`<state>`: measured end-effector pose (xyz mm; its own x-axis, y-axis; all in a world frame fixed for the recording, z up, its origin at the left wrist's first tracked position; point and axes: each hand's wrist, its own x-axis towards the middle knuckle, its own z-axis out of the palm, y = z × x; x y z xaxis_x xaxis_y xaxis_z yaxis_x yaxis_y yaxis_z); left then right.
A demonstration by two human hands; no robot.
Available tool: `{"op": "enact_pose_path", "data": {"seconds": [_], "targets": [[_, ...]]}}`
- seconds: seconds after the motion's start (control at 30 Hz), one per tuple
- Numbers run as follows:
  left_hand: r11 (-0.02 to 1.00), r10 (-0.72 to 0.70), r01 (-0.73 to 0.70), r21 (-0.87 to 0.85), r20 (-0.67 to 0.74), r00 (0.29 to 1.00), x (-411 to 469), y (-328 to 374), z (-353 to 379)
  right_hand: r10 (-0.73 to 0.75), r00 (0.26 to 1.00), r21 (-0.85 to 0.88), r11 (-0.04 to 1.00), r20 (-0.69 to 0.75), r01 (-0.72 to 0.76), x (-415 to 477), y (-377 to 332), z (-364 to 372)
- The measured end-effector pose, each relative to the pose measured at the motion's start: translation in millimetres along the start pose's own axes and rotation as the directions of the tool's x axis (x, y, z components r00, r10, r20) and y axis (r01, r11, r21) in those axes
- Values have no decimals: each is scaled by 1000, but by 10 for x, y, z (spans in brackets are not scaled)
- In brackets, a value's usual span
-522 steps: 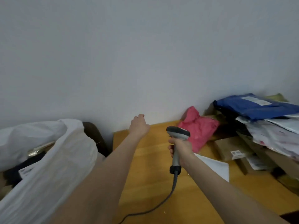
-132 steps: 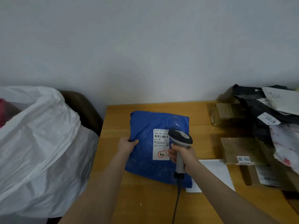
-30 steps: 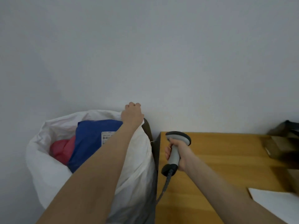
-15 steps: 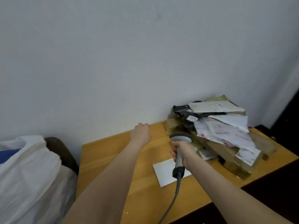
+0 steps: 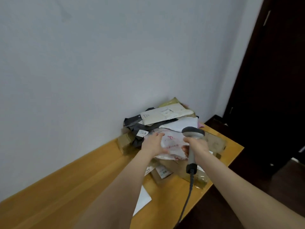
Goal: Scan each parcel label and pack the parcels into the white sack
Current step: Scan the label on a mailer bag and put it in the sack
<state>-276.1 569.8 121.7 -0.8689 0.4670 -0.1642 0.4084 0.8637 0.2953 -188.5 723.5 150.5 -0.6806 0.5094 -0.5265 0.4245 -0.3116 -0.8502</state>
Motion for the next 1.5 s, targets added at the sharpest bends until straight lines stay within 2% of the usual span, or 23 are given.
{"op": "enact_pose_path", "data": {"seconds": [0.1, 0.2, 0.3, 0.4, 0.5, 0.57, 0.7, 0.8, 0.97, 1.07, 1.2, 1.27, 1.4, 1.5], "targets": [[981, 131, -134, 138, 33, 991, 281, 307, 268, 46, 999, 64, 997, -16, -45, 272, -93, -133], [939, 168, -184, 290, 80, 983, 401, 576, 541, 68, 997, 99, 993, -23, -65, 468, -172, -270], [910, 179, -166, 379, 1, 984, 450, 664, 605, 80, 997, 125, 989, -3, -79, 603, -259, -411], [913, 189, -140, 383, -93, 978, 458, 628, 470, 78, 996, 123, 989, 53, -84, 681, -338, -521], [956, 57, 4, 295, -197, 979, 424, 566, 237, 67, 985, 114, 990, 158, -85, 664, -399, -599], [972, -56, 119, 205, -289, 956, 380, 514, 29, 43, 977, 117, 991, 207, -68, 632, -429, -634], [942, -325, 330, -58, -406, 854, 258, 336, -413, 6, 965, 116, 992, 261, -37, 554, -445, -641], [890, -456, 403, -214, -451, 768, 90, 193, -638, 13, 956, 127, 991, 294, -53, 481, -427, -586], [823, -563, 496, -278, -520, 643, -263, -43, -723, 30, 930, 104, 992, 366, -73, 405, -315, -451], [763, -637, 546, -346, -547, 544, -485, -225, -722, 49, 914, 69, 994, 402, -84, 329, -239, -334], [677, -725, 562, -475, -560, 401, -818, -553, -814, 56, 896, 50, 995, 440, -86, 131, -156, -44], [640, -762, 541, -546, -540, 356, -1013, -778, -882, 54, 885, 41, 996, 462, -82, 4, -116, 167], [560, -826, 407, -721, -448, 343, -1458, -1326, -925, 69, 842, 0, 997, 535, -81, -290, 33, 717], [409, -885, 288, -866, -299, 358, -1764, -1734, -880, 103, 816, -46, 995, 569, -94, -537, 223, 1186]]}}
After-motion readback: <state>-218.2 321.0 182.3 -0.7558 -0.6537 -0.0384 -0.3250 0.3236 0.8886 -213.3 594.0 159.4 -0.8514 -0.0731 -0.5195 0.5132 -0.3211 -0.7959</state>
